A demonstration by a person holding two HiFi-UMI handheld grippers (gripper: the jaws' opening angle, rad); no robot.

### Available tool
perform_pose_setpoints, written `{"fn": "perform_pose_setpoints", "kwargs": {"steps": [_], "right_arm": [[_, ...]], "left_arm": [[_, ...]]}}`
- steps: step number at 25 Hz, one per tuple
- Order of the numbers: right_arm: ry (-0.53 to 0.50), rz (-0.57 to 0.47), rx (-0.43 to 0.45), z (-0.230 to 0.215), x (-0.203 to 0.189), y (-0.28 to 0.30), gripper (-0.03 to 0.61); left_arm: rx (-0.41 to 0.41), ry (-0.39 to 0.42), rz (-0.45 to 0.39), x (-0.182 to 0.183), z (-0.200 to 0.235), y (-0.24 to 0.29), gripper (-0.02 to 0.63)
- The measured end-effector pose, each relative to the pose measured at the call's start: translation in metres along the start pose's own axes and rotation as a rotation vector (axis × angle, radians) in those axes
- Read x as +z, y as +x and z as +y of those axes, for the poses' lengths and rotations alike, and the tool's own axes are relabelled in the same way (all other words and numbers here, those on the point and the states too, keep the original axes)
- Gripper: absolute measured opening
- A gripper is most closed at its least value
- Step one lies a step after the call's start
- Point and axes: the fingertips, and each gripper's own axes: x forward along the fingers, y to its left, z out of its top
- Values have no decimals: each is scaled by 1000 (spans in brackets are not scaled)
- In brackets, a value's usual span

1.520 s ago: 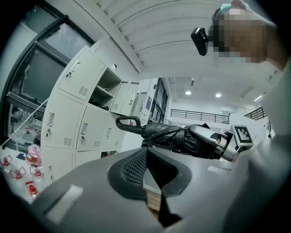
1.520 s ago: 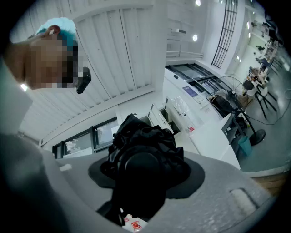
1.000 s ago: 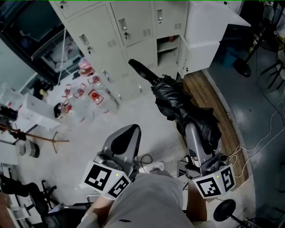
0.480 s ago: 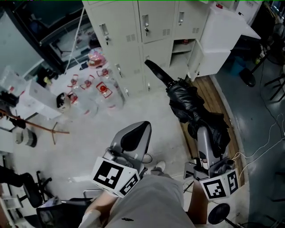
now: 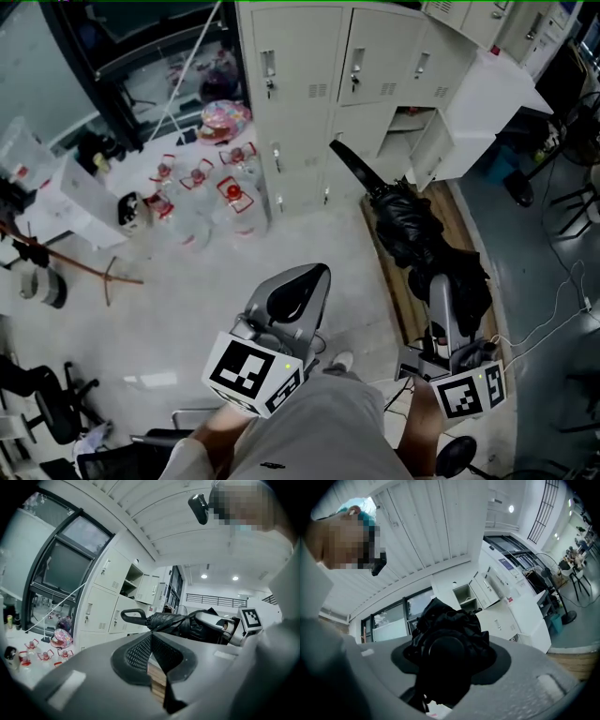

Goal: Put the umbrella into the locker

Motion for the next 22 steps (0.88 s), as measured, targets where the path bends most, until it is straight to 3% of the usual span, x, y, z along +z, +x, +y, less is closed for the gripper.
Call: {"fn": "perform_pose_setpoints", "kwargs": {"steps": [10, 22], "right_arm": [[-54, 1, -40, 53, -21, 29, 252], [-34, -7, -2, 45, -27, 79, 252]], "left_arm": [[-23, -20, -7, 10, 66, -28, 14], [2, -1, -13, 22, 100, 5, 14]]}}
